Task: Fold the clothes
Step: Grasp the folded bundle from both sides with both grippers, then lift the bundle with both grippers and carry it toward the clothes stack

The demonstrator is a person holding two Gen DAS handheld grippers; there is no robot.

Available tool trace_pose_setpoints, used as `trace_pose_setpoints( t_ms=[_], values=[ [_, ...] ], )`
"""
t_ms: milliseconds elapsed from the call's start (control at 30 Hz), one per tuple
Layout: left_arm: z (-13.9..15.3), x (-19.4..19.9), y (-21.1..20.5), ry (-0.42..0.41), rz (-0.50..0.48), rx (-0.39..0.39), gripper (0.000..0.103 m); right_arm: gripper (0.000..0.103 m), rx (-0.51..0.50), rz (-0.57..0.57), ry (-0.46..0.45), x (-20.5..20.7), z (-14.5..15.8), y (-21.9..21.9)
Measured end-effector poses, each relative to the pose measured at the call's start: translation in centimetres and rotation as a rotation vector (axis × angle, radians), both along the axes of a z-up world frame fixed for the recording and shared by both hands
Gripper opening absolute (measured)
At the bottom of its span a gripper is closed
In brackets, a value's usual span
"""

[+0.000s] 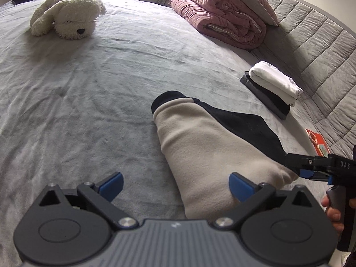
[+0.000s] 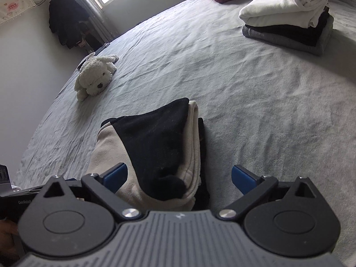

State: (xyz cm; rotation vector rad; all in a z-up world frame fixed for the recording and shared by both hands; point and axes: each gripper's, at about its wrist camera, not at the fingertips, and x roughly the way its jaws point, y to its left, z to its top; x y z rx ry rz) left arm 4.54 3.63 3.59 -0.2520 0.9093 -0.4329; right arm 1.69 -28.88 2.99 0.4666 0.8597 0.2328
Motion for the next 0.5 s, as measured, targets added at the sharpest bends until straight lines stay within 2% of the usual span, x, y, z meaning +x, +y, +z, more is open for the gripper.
trace_pose_setpoints(
  t_ms=[100, 267, 500],
  values=[
    [-0.4, 0.3, 0.3, 0.046, -0.004, -0.057, 0.101, 0.101, 0.06, -0.012, 0.026, 0.1, -0.4, -0.6],
    [-1.8, 1.2, 1.1, 0.136, 0.013, -0.206, 0.101, 0.101, 0.172, -0.049, 0.062, 0.4, -1.1, -1.7],
    [-4.4, 2.4, 2.0, 0.269, 0.055, -0.519, 0.101, 0.101, 0.366, -0.095, 0.13, 1.4, -3.0, -3.0]
  ],
)
